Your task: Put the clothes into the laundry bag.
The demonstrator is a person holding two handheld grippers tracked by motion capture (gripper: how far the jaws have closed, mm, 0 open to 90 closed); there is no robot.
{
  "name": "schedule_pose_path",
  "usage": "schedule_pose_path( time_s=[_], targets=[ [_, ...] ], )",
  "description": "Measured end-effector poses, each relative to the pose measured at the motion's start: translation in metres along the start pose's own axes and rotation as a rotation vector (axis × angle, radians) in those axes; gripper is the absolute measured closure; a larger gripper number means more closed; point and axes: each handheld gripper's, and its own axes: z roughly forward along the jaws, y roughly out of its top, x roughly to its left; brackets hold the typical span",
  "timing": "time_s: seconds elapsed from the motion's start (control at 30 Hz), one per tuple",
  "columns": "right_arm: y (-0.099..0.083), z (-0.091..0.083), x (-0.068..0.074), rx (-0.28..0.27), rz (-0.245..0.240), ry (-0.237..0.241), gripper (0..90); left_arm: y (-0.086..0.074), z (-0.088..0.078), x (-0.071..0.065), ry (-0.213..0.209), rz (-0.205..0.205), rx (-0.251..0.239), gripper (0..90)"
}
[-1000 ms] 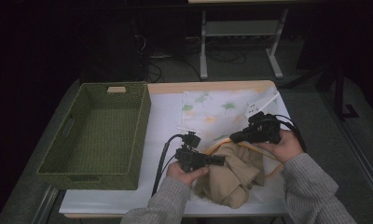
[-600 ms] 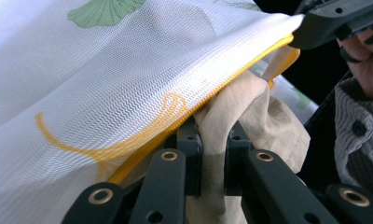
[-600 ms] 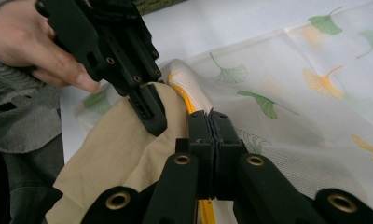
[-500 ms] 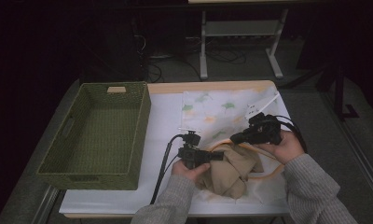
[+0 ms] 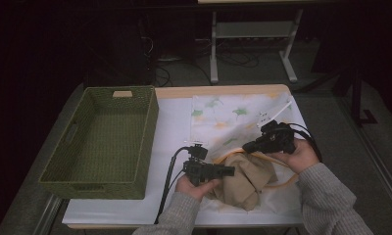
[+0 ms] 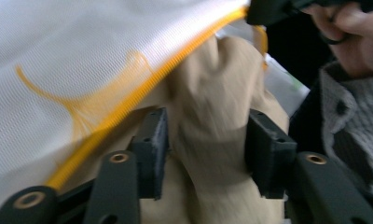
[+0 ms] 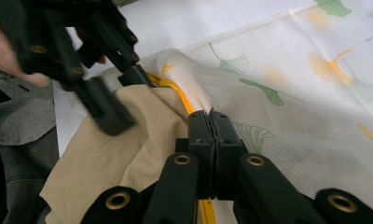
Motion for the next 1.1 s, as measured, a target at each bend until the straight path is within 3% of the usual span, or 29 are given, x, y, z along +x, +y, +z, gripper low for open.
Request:
schedule_pose_path(
  time_s=[0.1,0.3,0.4,0.43,0.47,0.53,0.57,0.63,0.83,1.1],
  targets=[
    [0.0,0.0,0.0,0.0,0.001,-0.004,88.2,-0.008,-0.003,-0.003,0.012,0.006,0.022,40.8],
    [0.0,0.0,0.001,0.003,0.0,-0.007,88.2,-0.023,0.001,-0.003,-0.011,-0.018,0.059,35.5],
    [0.001,0.001,0.001,0.004,-0.002,-0.006,88.2,-0.027,0.009,-0.004,-0.001,0.0,0.086,39.0],
    [0.001,0.002,0.001,0.005,-0.003,-0.006,88.1,-0.027,0.011,-0.004,0.006,0.001,0.085,47.1],
    [0.001,0.002,0.001,0.005,-0.003,-0.006,88.1,-0.027,0.013,-0.003,0.008,0.005,0.086,47.1],
    [0.001,0.002,0.002,0.008,-0.004,-0.006,88.2,-0.028,0.016,-0.001,-0.01,-0.004,0.081,63.7],
    [0.001,0.001,0.002,0.008,-0.007,-0.006,88.1,-0.028,0.018,0.0,-0.022,0.0,0.082,63.7],
    [0.0,0.0,0.002,0.005,-0.003,-0.004,88.1,-0.028,0.021,0.0,-0.015,0.019,0.071,79.3],
    [-0.004,-0.002,0.002,-0.004,0.003,-0.003,88.1,-0.022,0.029,0.0,0.005,0.025,0.029,84.7],
    [-0.004,-0.006,0.003,-0.014,0.004,-0.008,88.1,-0.004,0.035,0.001,0.072,0.016,-0.04,85.9]
  ],
)
